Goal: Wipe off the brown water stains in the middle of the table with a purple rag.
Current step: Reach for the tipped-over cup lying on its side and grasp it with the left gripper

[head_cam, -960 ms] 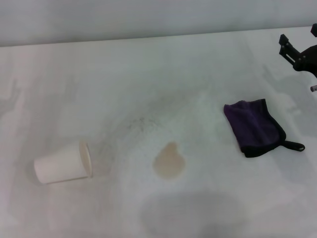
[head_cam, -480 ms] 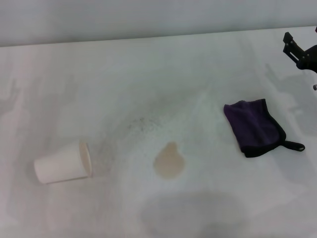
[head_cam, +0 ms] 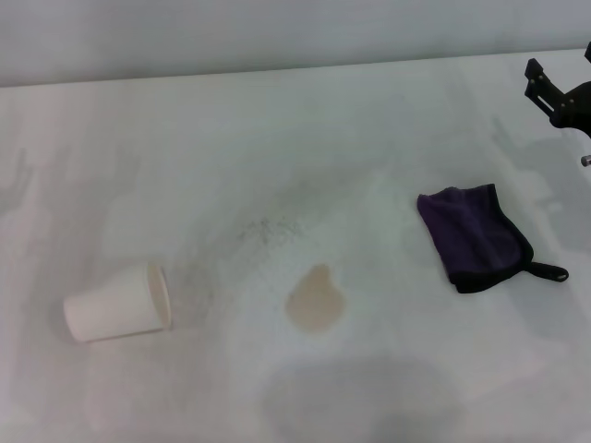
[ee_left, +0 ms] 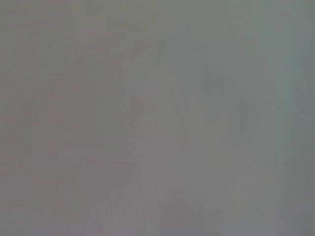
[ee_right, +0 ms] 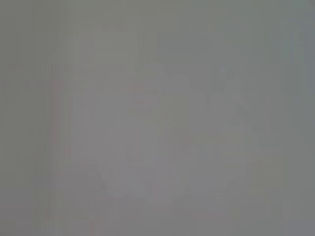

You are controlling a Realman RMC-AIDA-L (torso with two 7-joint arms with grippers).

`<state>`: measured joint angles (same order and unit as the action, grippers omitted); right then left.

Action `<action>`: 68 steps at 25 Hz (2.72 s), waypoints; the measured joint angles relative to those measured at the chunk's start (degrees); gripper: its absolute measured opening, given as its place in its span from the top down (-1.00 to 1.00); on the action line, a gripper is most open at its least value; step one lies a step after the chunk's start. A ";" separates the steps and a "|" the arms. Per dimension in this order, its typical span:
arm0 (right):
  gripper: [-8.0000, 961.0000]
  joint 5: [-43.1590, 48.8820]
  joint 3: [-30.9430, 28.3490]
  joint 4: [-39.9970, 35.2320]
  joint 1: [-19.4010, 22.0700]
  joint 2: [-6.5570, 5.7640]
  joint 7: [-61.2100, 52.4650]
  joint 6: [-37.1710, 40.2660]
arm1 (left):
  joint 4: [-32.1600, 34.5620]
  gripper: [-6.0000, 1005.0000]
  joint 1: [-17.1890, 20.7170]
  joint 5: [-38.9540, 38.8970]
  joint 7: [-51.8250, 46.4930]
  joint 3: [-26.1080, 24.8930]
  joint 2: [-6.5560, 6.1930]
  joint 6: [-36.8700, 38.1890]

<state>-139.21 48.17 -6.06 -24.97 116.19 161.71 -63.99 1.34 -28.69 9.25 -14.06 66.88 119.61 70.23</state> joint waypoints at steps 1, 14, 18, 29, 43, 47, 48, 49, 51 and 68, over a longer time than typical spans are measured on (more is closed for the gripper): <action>-0.82 0.00 0.00 0.00 0.00 0.00 0.00 0.00 | -0.02 -0.74 0.03 -0.01 0.00 0.00 0.02 0.00; -0.82 0.00 0.00 0.00 0.10 0.00 -0.06 -0.04 | 0.05 -0.74 -0.10 0.23 0.00 0.30 0.14 0.00; -0.82 0.00 0.00 0.09 0.01 0.00 -0.08 0.20 | 0.14 -0.74 -0.05 0.34 0.00 0.36 0.19 0.00; -0.82 -0.33 0.00 0.71 0.18 -0.01 -0.09 -0.29 | 0.16 -0.74 0.05 4.58 -0.01 0.53 0.16 0.68; -0.82 -0.21 0.42 1.51 1.19 -0.08 0.64 -0.79 | 12.14 -0.73 9.83 22.46 -20.02 2.74 -0.82 3.79; -0.82 -0.19 0.62 1.51 1.56 -0.14 0.66 -1.55 | 16.58 -0.72 12.45 26.08 -24.35 2.74 -0.89 2.96; -0.82 -0.18 0.65 1.51 1.57 -0.09 0.64 -1.60 | 20.94 -0.72 14.74 29.87 -29.26 2.68 -1.13 1.76; -0.82 -0.18 0.66 1.51 1.55 -0.05 0.63 -1.62 | 21.40 -0.72 14.95 30.34 -29.75 2.66 -1.16 1.62; -0.82 -0.17 0.69 1.83 1.30 0.00 0.59 -1.69 | 24.82 -0.72 16.38 33.86 -32.98 2.48 -1.35 0.14; -0.82 -0.72 -1.68 3.66 -1.11 -0.01 0.18 1.56 | 56.17 -0.72 18.45 77.44 -70.24 -3.79 -6.93 0.55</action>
<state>-139.93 46.49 -2.40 -26.08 116.19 161.89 -62.43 57.51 -10.24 86.69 -84.30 63.09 112.68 70.78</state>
